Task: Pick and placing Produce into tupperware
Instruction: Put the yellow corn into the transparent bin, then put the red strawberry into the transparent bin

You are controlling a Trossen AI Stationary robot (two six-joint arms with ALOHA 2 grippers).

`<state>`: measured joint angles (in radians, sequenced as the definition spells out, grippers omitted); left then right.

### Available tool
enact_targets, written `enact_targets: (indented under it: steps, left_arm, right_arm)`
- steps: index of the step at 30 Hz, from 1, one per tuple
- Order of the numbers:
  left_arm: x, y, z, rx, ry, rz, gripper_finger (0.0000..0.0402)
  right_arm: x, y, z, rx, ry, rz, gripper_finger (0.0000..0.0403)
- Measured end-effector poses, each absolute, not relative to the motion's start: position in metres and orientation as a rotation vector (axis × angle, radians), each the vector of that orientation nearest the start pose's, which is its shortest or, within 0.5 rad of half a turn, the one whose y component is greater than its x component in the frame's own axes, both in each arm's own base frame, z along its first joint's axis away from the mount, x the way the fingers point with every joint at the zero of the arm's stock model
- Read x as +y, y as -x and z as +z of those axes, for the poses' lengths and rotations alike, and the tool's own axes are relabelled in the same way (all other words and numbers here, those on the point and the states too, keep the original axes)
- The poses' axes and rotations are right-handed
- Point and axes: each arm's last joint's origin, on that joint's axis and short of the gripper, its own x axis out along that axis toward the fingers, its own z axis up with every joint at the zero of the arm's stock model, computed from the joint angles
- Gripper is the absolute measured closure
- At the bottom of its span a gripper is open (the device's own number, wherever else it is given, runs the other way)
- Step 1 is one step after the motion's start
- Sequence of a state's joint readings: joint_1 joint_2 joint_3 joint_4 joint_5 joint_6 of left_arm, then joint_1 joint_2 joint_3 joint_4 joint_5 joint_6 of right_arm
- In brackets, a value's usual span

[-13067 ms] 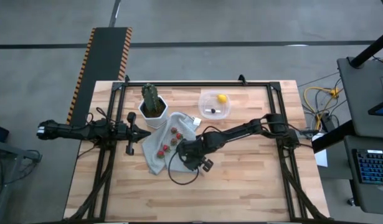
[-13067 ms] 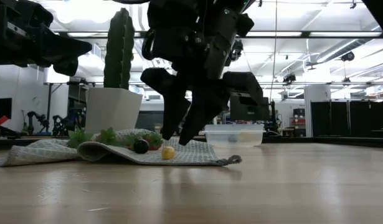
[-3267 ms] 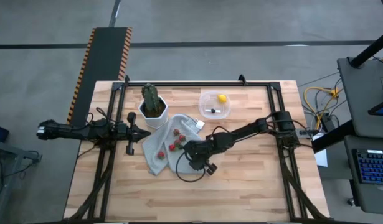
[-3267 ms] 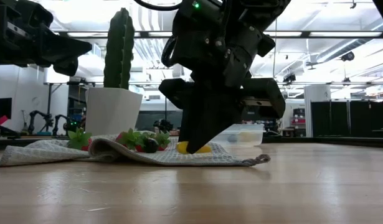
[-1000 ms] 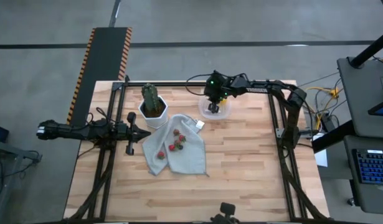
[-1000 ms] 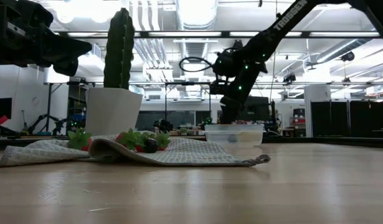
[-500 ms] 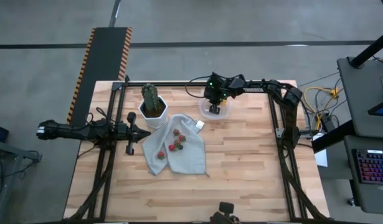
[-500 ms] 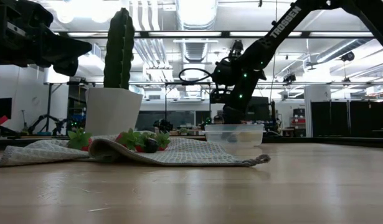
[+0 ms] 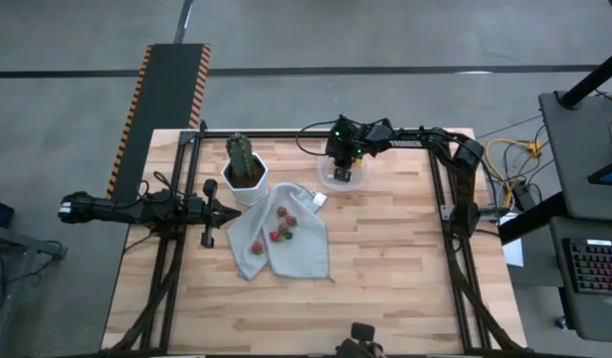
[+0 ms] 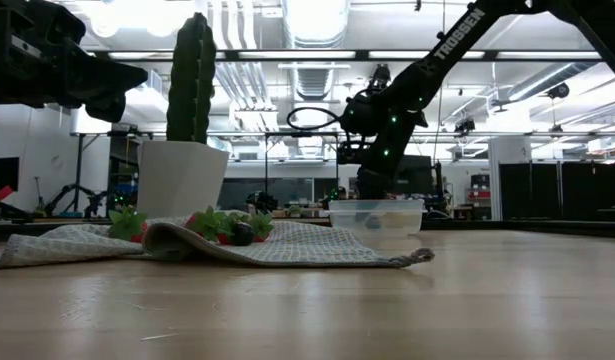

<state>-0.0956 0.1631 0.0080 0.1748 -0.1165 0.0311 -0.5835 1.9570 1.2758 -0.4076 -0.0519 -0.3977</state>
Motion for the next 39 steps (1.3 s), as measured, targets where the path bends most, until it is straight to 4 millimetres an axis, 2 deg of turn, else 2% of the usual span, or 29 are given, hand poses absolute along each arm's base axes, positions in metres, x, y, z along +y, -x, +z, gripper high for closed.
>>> enact_targets:
  steps: [6, 11, 16, 21, 26, 31, 35, 39]
  left_arm:
    - [-0.007, -0.107, 0.17, -0.02, -0.029, 0.021, 0.0402]
    - [-0.007, -0.107, 0.17, -0.019, -0.029, 0.021, 0.0402]
    - [-0.007, -0.107, 0.17, -0.019, -0.028, 0.021, 0.0402]
    - [-0.007, -0.107, 0.17, -0.019, -0.028, 0.021, 0.0402]
    - [-0.007, -0.107, 0.17, -0.019, -0.028, 0.021, 0.0402]
    - [-0.007, -0.107, 0.17, -0.019, -0.028, 0.021, 0.0402]
    - [-0.007, -0.107, 0.17, -0.019, -0.029, 0.021, 0.0402]
    - [-0.007, -0.107, 0.17, -0.02, -0.03, 0.021, 0.0402]
  right_arm:
    - [-0.215, -0.328, 0.159, 1.12, -0.02, -0.271, 0.03]
    - [-0.209, -0.321, 0.183, 1.099, -0.039, -0.247, 0.0301]
    - [-0.187, -0.312, 0.232, 0.94, -0.102, -0.133, 0.0311]
    - [-0.14, -0.299, 0.293, 0.754, -0.015, -0.027, 0.0314]
    - [-0.081, -0.268, 0.35, 0.564, 0.067, 0.062, 0.0317]
    - [-0.035, -0.222, 0.383, 0.414, 0.116, 0.095, 0.0321]
    - [-0.011, -0.184, 0.384, 0.318, 0.139, 0.073, 0.032]
    - [0.002, -0.157, 0.366, 0.217, 0.112, 0.076, 0.0323]
